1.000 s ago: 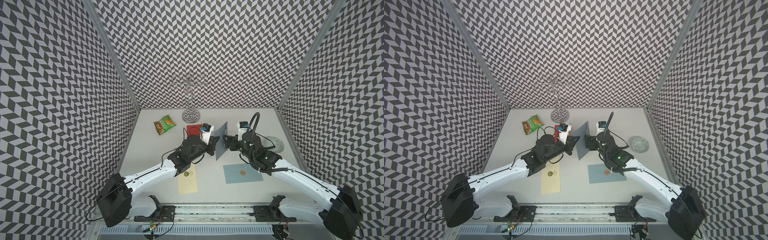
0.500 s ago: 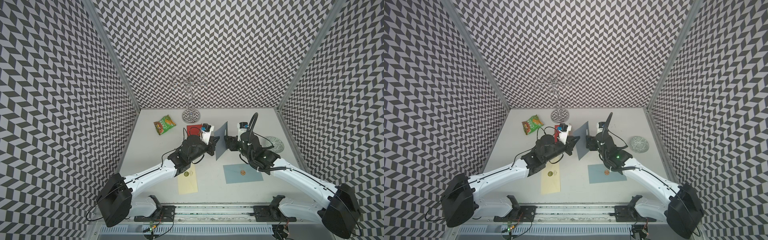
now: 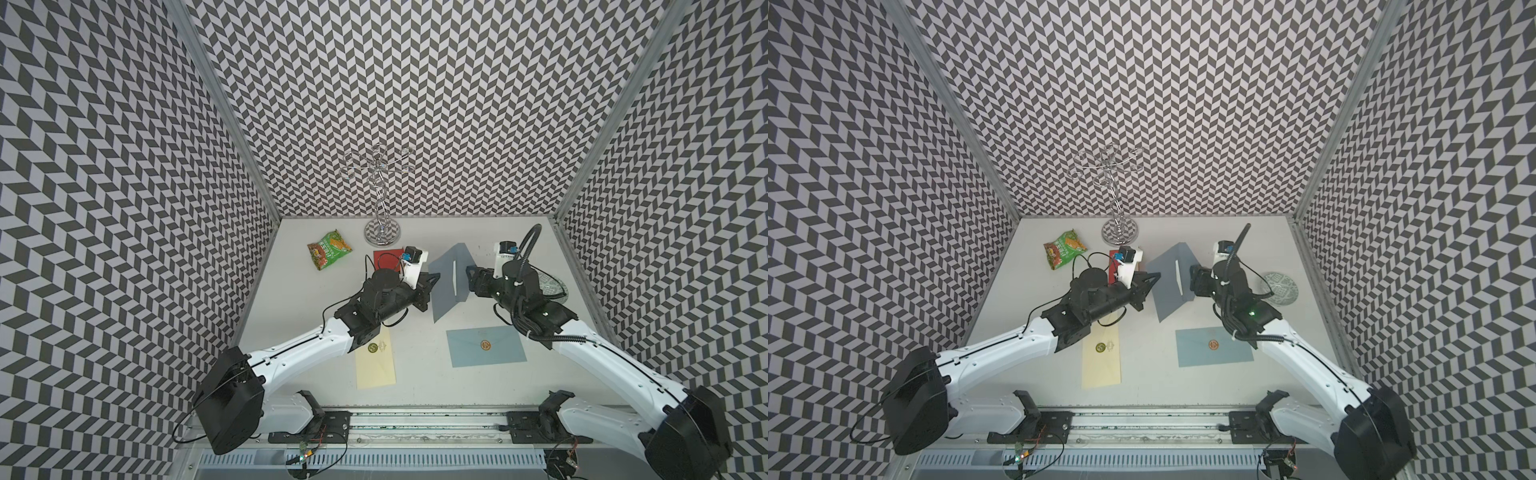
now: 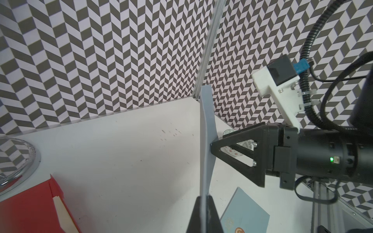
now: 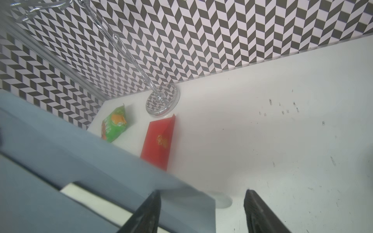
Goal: Open the envelope
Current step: Open the envelope flap on the envelope.
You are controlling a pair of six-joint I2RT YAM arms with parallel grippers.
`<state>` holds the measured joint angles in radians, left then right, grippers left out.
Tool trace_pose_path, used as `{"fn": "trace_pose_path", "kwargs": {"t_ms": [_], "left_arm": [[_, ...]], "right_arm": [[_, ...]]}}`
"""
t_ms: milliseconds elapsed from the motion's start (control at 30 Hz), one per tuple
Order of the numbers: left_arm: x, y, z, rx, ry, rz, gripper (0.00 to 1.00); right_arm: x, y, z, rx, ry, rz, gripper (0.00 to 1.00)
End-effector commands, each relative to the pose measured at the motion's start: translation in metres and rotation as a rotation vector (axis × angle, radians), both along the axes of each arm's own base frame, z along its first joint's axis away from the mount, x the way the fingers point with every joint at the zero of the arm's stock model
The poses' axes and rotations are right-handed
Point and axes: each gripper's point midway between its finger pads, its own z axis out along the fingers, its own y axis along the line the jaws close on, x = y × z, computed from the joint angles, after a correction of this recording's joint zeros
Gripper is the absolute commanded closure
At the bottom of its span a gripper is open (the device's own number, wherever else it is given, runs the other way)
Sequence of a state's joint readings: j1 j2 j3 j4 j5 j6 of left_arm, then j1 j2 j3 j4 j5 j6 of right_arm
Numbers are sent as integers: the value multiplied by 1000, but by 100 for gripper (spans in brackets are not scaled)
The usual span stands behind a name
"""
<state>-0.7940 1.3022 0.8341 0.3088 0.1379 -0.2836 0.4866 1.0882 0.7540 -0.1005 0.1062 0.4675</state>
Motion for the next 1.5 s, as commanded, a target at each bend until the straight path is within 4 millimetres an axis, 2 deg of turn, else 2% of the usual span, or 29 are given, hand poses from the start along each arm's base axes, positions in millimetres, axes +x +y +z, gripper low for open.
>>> {"fn": "trace_pose_path", "kwargs": {"t_ms": [0, 133, 300, 367, 500, 633, 833, 1133, 1233, 1300, 1400, 1467], "left_arm": [[-5, -3, 8, -82, 39, -118, 100], [-1, 12, 16, -210, 121, -187, 100], [-6, 20, 31, -287, 141, -282, 100], [-7, 22, 33, -300, 152, -300, 100], [-10, 35, 40, -375, 168, -331, 100], [-7, 46, 42, -407, 181, -332, 100], [-7, 50, 43, -416, 184, -338, 100], [-9, 51, 43, -412, 190, -362, 100], [-7, 53, 41, -410, 194, -352, 100], [-5, 54, 40, -410, 195, -341, 100], [1, 56, 33, -398, 211, -308, 97], [3, 56, 30, -396, 219, -292, 89]], "right_arm": [[-12, 17, 21, 112, -96, 169, 33], [-19, 21, 17, 120, -120, 228, 27], [-31, 39, 7, 165, -123, 345, 26], [-30, 39, 4, 168, -115, 346, 28], [-28, 36, 2, 179, -104, 334, 37], [-37, 41, 12, 231, -124, 426, 47], [-55, 56, 27, 306, -166, 580, 55], [-59, 59, 33, 334, -171, 624, 66], [-62, 61, 36, 344, -178, 648, 79], [-63, 61, 38, 349, -181, 658, 82], [-65, 62, 39, 355, -185, 669, 86], [-67, 62, 40, 358, -188, 678, 93]]}}
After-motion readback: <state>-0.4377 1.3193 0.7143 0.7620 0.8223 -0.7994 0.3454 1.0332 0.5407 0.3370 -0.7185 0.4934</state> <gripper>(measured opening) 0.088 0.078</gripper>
